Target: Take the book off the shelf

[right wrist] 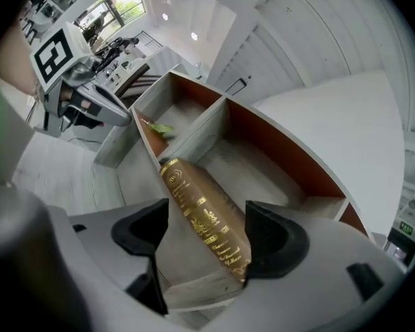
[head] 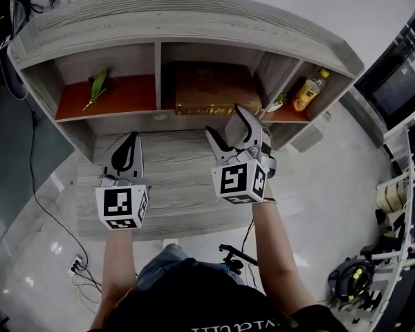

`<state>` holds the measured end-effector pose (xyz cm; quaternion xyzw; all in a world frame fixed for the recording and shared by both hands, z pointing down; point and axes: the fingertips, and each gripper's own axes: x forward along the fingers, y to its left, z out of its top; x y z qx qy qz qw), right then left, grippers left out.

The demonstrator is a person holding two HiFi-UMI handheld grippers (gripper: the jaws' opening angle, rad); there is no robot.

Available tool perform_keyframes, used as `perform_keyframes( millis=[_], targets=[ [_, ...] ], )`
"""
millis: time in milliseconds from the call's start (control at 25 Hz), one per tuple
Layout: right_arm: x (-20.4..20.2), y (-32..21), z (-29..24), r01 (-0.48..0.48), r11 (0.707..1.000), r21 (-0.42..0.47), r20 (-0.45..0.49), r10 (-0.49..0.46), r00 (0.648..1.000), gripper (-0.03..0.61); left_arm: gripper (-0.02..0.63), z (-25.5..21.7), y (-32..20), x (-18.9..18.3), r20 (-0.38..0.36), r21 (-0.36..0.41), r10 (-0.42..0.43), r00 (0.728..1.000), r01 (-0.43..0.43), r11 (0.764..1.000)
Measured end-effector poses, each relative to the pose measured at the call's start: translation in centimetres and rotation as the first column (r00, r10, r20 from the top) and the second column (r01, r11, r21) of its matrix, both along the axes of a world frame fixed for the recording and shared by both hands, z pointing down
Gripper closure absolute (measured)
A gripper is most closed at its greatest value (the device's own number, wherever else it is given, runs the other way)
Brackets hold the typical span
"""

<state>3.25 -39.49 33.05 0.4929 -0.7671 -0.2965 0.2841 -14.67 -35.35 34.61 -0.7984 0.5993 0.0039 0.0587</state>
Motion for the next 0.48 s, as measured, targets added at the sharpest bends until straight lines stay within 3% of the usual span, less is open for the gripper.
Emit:
perform_keyframes(
  millis=[160,320,480],
  targets=[
    [-0.4,-1.7,0.5,0.013,1.0,-0.002,-0.119,-0.013,0.993,0.222,0.604,0.5,-1.2,-0.1,0.002,-0.014,0.01,1.0,-0.01,1.0],
    [-0.7,-3.2,1.6,0.014,1.0,-0.014,-0.261,-0.017,0.965,0.222,0.604,0.9,-2.1,-0.1,0.009,-0.025,0.022,1.0,-0.022,0.999],
    [-0.8,-4.6,2.0,0.001,1.0,-0.002,-0.344,-0.002,0.939,0.222,0.604,1.4,-2.6,0.1,0.017,-0.033,0.04,0.999,-0.039,0.999]
  ],
)
